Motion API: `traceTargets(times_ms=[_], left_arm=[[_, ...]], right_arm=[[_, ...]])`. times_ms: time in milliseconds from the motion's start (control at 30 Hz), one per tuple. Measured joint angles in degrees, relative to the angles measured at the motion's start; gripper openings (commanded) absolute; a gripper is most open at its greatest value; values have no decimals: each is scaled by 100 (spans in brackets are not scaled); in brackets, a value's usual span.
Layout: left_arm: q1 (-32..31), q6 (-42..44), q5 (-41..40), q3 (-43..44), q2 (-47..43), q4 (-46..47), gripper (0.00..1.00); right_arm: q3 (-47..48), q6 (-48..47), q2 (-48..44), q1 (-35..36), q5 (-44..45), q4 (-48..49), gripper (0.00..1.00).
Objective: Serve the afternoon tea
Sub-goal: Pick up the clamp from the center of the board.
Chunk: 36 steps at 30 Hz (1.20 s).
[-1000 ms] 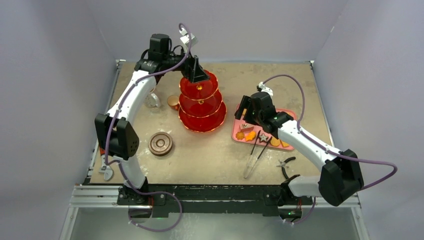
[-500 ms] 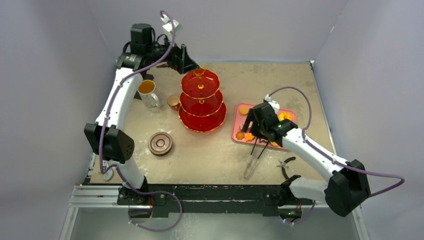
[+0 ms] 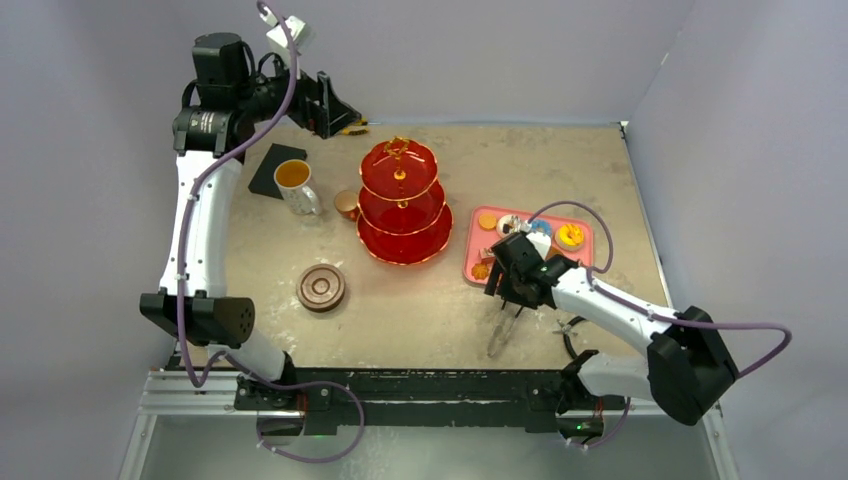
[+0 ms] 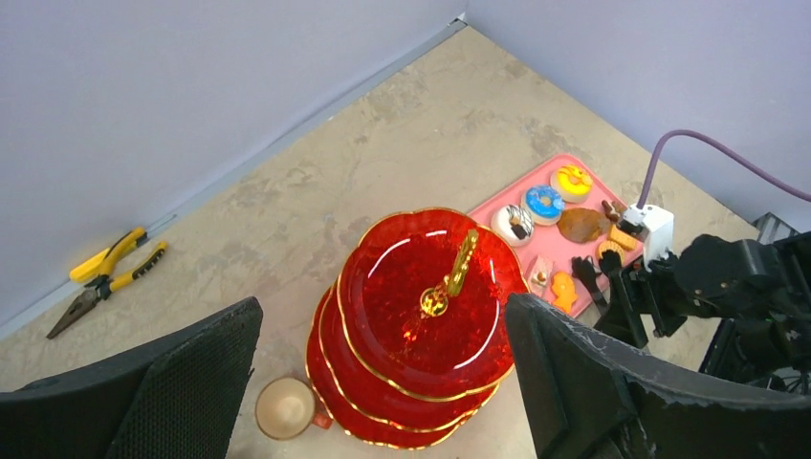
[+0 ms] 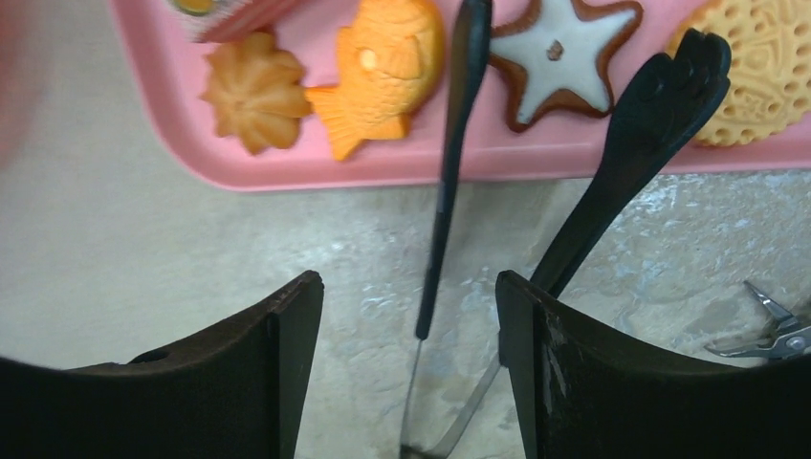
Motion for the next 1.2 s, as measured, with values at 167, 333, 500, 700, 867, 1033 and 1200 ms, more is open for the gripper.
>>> traceTargets(times_ms=[167,333,500,700,867,1033,1200], left_arm=[[0,120,-55,-240,-243,-221,99],[0,247,-46,-271,-262,-461,99],[0,328,-28,-271,-332,-616,98],[0,442,94,-319,-542,-673,97],[0,555,308,-560,-669,-686,97],[0,678,595,-743,-678,-695,89],[-22,769,1099,-1054,-824,-649,91]], right_arm=[[-258,48,236,13,103,190,63],[-310,59,337,85,251,461,43],[-306,85,476,291,474,592,10],[-114,201,415,686,809,286,0],[63,339,-39,868,984,-144,0],[553,476,-260,997,1172,-673,0],[1220,-173,-459,1113,1078,-767,0]])
